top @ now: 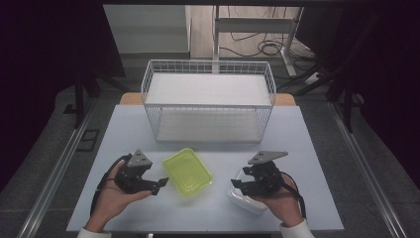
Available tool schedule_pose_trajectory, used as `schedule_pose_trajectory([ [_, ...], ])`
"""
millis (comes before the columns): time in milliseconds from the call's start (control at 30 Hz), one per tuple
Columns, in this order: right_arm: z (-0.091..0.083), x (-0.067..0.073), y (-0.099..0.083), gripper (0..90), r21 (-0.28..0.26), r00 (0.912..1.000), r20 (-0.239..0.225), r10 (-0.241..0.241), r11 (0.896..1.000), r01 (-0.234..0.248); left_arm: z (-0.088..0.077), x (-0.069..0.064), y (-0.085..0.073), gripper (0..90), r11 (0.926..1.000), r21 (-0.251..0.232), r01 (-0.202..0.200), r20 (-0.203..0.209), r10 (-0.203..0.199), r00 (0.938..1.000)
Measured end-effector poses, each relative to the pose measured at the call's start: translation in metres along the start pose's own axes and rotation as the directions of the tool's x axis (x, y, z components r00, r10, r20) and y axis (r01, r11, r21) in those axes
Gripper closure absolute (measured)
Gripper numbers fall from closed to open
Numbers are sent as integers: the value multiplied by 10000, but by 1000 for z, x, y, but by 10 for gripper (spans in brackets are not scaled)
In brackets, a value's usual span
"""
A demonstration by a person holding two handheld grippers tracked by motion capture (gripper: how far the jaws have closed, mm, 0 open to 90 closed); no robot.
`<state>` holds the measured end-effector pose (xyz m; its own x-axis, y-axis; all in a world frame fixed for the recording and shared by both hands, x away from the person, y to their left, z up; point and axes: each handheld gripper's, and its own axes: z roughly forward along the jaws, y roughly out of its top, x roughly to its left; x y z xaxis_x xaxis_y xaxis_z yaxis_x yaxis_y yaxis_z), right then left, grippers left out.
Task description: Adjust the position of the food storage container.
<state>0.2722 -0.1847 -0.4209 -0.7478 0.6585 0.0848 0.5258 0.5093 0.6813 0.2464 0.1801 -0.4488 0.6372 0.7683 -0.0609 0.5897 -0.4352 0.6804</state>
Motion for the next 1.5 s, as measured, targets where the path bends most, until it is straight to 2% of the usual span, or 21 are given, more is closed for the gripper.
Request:
schedule_pose_trajectory([
  [133,-6,-7,-2,387,-234,9997,4,224,9995,-224,-1,-10,1,350,9982,344,-486,260,478,9985],
  [200,-8,-8,-2,385,-228,9996,39,268,9994,-267,-2,-13,2,381,9982,388,-467,324,455,9984],
  [233,-8,-11,-3,382,-267,9995,70,308,9992,-306,-2,-15,3,446,9980,411,-485,358,471,9983],
  [267,-8,-11,-3,382,-267,9995,70,308,9992,-306,-3,-16,3,446,9977,448,-503,402,485,9980],
  [367,-9,-14,-5,380,-272,9989,171,427,9987,-422,-5,-18,4,578,9967,610,-541,755,495,9959],
  [433,-10,-16,-6,379,-281,9985,239,494,9984,-487,-5,-19,4,656,9948,824,-592,1248,486,9910],
  [567,-10,-18,-6,379,-361,9977,311,598,9976,-587,-1,-20,3,766,9909,1187,-639,1809,417,9826],
  [767,-11,-19,-7,374,-318,9974,334,644,9975,-634,11,-23,-1,888,9800,1761,-929,2357,497,9705],
  [933,-11,-20,-7,373,-354,9971,374,669,9972,-656,22,-27,-2,896,9744,1970,-1085,2637,539,9631],
  [1133,-11,-20,-7,372,-365,9970,369,680,9971,-666,44,-35,-2,896,9639,2353,-1245,2436,655,9677],
  [1267,-11,-21,-7,371,-360,9969,405,667,9972,-653,51,-38,1,895,9644,2343,-1223,2382,650,9690],
  [1367,-11,-22,-7,371,-355,9968,401,687,9971,-673,57,-42,5,895,9666,2264,-1204,2475,624,9669],
  [1500,-12,-24,-8,370,-400,9964,420,737,9966,-721,70,-48,11,893,9648,2352,-1174,2306,620,9711],
])
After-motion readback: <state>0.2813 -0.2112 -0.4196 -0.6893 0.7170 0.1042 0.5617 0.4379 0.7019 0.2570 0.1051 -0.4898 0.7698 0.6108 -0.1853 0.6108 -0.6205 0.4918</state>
